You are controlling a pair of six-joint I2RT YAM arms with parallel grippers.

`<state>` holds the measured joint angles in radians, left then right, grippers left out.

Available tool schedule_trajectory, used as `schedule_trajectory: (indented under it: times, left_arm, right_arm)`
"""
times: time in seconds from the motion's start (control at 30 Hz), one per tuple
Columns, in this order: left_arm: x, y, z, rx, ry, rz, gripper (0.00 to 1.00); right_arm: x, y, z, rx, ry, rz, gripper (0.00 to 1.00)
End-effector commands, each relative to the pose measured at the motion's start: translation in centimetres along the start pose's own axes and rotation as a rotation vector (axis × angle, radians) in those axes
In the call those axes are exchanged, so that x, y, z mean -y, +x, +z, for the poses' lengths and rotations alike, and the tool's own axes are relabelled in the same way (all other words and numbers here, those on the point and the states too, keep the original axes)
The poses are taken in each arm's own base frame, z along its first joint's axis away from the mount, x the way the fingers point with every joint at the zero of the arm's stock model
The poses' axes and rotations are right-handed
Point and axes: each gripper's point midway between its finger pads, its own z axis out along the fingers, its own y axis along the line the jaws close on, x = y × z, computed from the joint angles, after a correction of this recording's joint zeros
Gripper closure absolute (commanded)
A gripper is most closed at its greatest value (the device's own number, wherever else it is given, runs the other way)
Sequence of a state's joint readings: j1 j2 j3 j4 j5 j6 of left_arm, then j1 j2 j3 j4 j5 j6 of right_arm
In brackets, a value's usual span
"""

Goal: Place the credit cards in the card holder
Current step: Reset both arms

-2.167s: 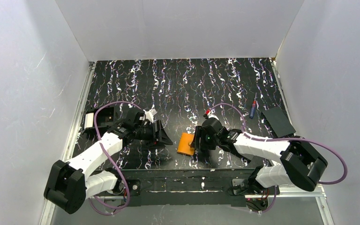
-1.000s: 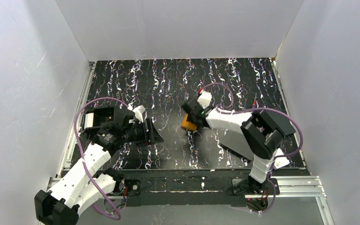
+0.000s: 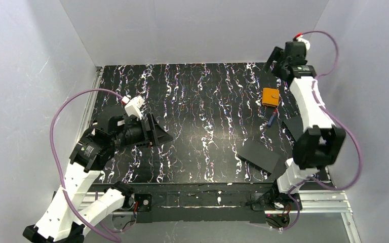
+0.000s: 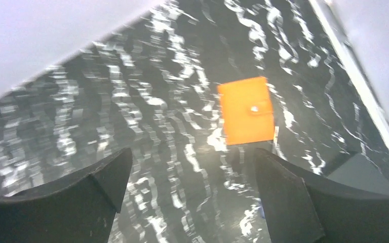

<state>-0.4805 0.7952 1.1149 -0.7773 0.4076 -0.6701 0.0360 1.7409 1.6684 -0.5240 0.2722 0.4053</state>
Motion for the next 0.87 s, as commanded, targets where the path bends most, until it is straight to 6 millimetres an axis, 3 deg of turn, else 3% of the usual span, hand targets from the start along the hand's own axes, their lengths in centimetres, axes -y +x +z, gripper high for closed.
schedule_trajectory:
  times: [0.0,0.07,0.1,0.27,0.4,0.5,0.67,0.73,0.83]
  left_arm:
    - [3.4,-2.7,-2.9,0.105,0.065,0.063,0.32]
    - [5.1,-4.3,-4.7,0.181,0.098,0.105,0.28]
    - [6.2,-5.1,-5.8,0.227,0.122,0.133,0.26]
    - [10.8,-8.9,-11.6,0.471,0.215,0.257,0.17]
    - [13.3,-10.9,-15.6,0.650,0.280,0.311,0.13]
    - [14.0,-11.8,-17.8,0.751,0.289,0.353,0.11]
    - [14.7,-12.6,-20.7,0.859,0.273,0.400,0.09]
    - [14.6,-12.7,-21.4,0.882,0.261,0.408,0.08]
    - [14.7,-12.7,-21.7,0.892,0.258,0.416,0.07]
  right_arm:
    - [-4.3,-1.8,-9.3,0.036,-0.338,0.030,0.02]
    - [-5.7,-2.5,-14.1,0.093,-0.479,0.024,0.02]
    - [-5.9,-3.5,-17.5,0.156,-0.536,0.019,0.02]
    - [-4.9,-6.7,-28.8,0.381,-0.627,-0.008,0.02]
    - [-3.1,-9.0,-34.5,0.512,-0.571,0.017,0.02]
    - [-2.0,-10.7,-37.2,0.590,-0.533,0.035,0.02]
    - [-1.0,-11.6,-39.5,0.653,-0.519,0.063,0.02]
    - [0.1,-11.0,-38.8,0.649,-0.466,0.076,0.02]
    - [0.2,-11.0,-37.9,0.646,-0.448,0.069,0.02]
